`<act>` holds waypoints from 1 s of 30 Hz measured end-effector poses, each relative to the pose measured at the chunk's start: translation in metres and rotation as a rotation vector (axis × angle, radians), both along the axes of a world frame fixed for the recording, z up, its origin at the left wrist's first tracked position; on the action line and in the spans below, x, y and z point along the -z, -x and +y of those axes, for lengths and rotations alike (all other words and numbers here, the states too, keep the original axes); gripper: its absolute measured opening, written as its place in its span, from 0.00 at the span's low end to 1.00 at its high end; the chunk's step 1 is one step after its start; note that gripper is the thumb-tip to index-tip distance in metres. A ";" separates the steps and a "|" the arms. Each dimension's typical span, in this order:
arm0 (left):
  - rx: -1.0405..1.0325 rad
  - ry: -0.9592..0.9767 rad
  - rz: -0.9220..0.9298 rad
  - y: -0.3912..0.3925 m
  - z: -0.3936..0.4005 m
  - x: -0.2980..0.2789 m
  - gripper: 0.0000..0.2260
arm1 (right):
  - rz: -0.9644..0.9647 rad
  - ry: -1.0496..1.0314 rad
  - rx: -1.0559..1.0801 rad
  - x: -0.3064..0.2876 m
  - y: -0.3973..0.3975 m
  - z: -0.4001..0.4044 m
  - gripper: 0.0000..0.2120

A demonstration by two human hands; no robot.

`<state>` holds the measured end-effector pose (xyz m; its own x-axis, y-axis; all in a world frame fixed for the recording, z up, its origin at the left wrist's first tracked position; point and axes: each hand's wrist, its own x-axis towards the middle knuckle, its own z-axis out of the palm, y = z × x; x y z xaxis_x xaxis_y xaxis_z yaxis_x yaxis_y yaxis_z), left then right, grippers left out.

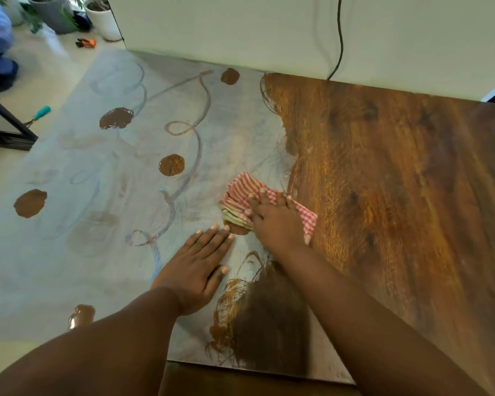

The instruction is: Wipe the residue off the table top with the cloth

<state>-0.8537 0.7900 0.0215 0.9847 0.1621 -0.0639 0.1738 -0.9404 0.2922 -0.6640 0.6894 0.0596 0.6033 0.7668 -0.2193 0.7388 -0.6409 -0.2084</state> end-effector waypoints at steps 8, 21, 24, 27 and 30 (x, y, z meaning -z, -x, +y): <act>-0.085 -0.037 -0.050 0.002 -0.004 -0.007 0.30 | 0.041 0.013 -0.168 0.000 0.020 -0.046 0.22; -0.090 -0.021 -0.030 0.001 -0.004 -0.006 0.37 | 0.083 0.009 -0.185 -0.003 0.053 -0.029 0.24; -0.083 0.027 -0.023 0.001 -0.004 -0.007 0.40 | 0.119 0.061 -0.237 -0.006 0.065 -0.068 0.29; -0.090 0.041 -0.001 0.002 -0.003 -0.008 0.43 | 0.059 0.132 -0.254 -0.014 0.056 -0.097 0.23; -0.085 0.033 0.009 0.002 -0.004 -0.008 0.45 | 0.134 0.139 -0.255 -0.019 0.040 -0.093 0.24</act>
